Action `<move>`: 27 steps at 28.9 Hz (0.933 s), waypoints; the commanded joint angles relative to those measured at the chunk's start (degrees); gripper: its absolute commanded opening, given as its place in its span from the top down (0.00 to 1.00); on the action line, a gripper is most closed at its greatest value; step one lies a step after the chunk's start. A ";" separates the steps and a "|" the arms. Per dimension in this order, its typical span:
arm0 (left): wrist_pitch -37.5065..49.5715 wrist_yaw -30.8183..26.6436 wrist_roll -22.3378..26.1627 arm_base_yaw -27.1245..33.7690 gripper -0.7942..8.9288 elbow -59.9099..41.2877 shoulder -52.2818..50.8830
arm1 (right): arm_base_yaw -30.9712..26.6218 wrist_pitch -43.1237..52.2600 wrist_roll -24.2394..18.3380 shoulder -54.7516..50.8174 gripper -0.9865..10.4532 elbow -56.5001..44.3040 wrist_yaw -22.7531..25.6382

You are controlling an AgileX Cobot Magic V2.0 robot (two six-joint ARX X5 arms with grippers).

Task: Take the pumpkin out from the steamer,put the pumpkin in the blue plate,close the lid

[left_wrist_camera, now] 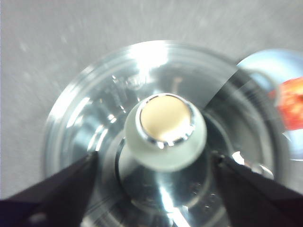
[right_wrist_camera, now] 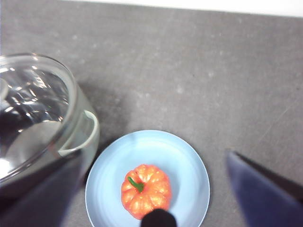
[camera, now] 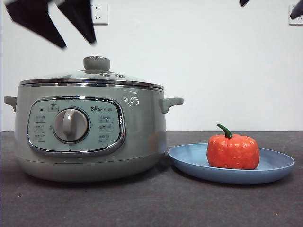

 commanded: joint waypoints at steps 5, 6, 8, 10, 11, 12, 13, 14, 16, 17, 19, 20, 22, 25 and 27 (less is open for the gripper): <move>-3.80 -2.51 1.31 -0.20 0.93 -2.43 -14.14 | 0.17 0.70 -3.41 -8.66 0.92 -2.03 0.85; -3.37 -4.50 1.90 -0.20 0.93 -4.46 -16.76 | 0.17 1.68 -3.41 -10.36 0.92 -3.45 1.79; -0.68 -5.84 1.97 -0.20 0.93 -11.21 -23.71 | 0.17 5.99 -3.37 -14.91 0.92 -8.85 1.88; 2.14 -5.86 1.84 -0.20 0.93 -17.97 -30.53 | 0.17 10.32 -2.64 -19.12 0.92 -14.75 1.73; 3.17 -5.84 1.75 -0.20 0.93 -20.52 -33.42 | 0.17 12.00 -2.08 -20.70 0.92 -17.16 1.77; 3.98 -5.88 1.68 -0.20 0.93 -22.77 -35.98 | 0.17 13.20 -0.81 -21.97 0.92 -19.23 1.77; 4.22 -5.84 1.62 -0.20 0.93 -24.22 -37.77 | 0.17 13.44 1.22 -22.73 0.92 -20.57 1.81; 3.78 -5.81 1.42 -0.20 0.93 -25.24 -39.23 | 0.17 13.07 4.79 -23.19 0.92 -21.57 2.01; 0.52 -5.38 -0.57 -0.20 0.92 -25.46 -40.19 | 0.04 10.36 12.57 -23.23 0.92 -21.81 2.43; -1.36 -5.33 -1.55 -0.22 0.92 -25.35 -40.19 | 0.04 9.14 15.54 -23.21 0.92 -21.81 3.65; -4.11 -5.29 -1.73 -0.20 0.92 -25.35 -40.13 | 0.07 8.41 18.08 -22.97 0.92 -21.79 7.21; -5.46 -5.29 -1.73 -0.20 0.92 -25.35 -40.09 | 0.11 8.09 18.03 -22.88 0.92 -21.79 7.65; -7.37 -5.31 -1.75 -0.20 0.92 -25.35 -39.89 | 0.11 7.58 18.03 -22.75 0.92 -21.77 7.67; -8.61 -5.51 -1.75 -0.20 0.92 -25.35 -39.80 | 0.09 7.28 18.03 -22.75 0.92 -21.77 8.63; -8.57 -5.46 -1.75 -0.20 0.92 -25.35 -39.74 | 0.09 7.10 18.03 -22.75 0.92 -21.77 9.44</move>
